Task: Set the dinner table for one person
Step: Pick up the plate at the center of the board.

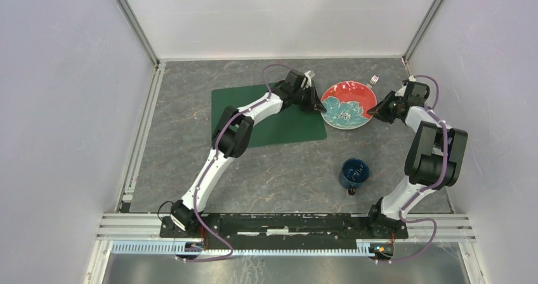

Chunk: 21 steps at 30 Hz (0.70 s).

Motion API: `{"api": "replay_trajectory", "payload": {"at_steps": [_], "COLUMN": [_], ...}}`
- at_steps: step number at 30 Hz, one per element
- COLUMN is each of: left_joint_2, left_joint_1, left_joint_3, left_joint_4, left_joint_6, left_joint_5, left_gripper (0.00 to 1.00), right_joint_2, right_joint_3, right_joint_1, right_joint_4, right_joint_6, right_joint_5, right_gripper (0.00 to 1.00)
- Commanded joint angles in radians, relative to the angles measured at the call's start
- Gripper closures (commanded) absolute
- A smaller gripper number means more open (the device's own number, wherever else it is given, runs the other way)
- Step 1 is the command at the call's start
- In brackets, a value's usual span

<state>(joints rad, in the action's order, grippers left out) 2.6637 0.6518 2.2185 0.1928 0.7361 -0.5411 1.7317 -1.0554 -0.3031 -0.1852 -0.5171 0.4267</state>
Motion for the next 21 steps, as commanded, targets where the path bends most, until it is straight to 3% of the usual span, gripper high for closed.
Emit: {"api": "replay_trajectory", "payload": {"at_steps": [1, 9, 21], "left_joint_2": [-0.059, -0.039, -0.065], "left_joint_1": [0.065, 0.065, 0.064], "left_joint_3": [0.071, 0.189, 0.193], "left_joint_4": [-0.056, -0.025, -0.006], "left_joint_6": [-0.096, -0.101, -0.119], "left_joint_5": [-0.011, -0.002, 0.01], "left_gripper": [0.98, 0.98, 0.98], "right_joint_2": [0.002, 0.043, 0.098], "right_joint_3": [-0.051, -0.057, -0.086], "right_joint_1": [0.056, 0.056, 0.075], "right_joint_4": [0.045, 0.091, 0.17], "right_joint_6": [-0.024, -0.045, -0.09], "right_joint_5": [0.14, 0.185, 0.261], "right_gripper": [1.0, 1.0, 1.0]}}
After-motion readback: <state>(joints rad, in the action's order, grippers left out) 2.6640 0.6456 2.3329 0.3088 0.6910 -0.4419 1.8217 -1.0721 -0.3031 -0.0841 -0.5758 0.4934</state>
